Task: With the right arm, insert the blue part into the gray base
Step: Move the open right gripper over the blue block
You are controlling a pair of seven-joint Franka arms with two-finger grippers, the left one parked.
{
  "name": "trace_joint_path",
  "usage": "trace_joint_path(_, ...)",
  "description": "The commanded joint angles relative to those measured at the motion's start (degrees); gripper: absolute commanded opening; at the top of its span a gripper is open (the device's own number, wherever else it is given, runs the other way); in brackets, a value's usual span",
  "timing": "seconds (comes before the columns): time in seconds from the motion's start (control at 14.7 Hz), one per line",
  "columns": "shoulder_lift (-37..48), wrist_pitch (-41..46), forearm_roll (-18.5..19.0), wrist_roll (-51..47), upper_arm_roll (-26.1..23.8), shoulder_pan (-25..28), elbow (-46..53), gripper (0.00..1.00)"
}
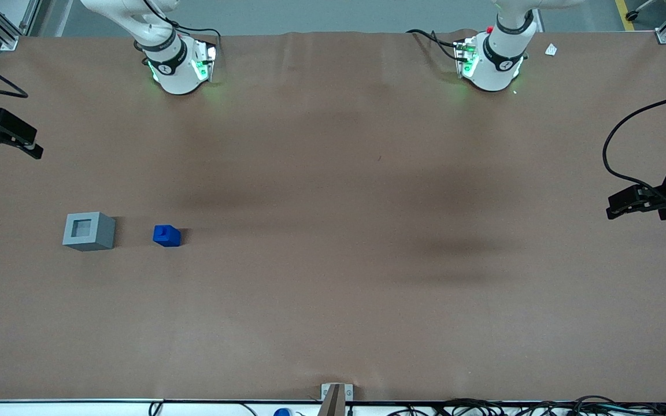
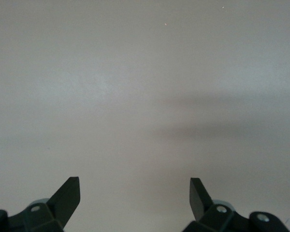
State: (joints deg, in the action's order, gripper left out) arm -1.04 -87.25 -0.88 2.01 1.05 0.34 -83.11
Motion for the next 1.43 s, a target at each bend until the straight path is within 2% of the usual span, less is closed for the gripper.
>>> trace_joint_path(0.0,0.07,0.85,-0.96,0.37,-0.44,-0.25,0.14,1.0)
trace_joint_path(0.34,-0.8,0.76,-0.52,-1.47,-0.35,1.94,-0.13,1.0)
trace_joint_path(0.88,-7.21,0.5,-0.35,-2.36,-0.35,2.64,-2.59,1.0)
trace_joint_path(1.16,-11.34,-2.22,-0.43,-4.64,-0.35,3.08,-2.68,1.0)
trace_joint_path(1.36,-12.23,-9.14,-0.43,-5.79,-0.35,3.88,-8.19,1.0)
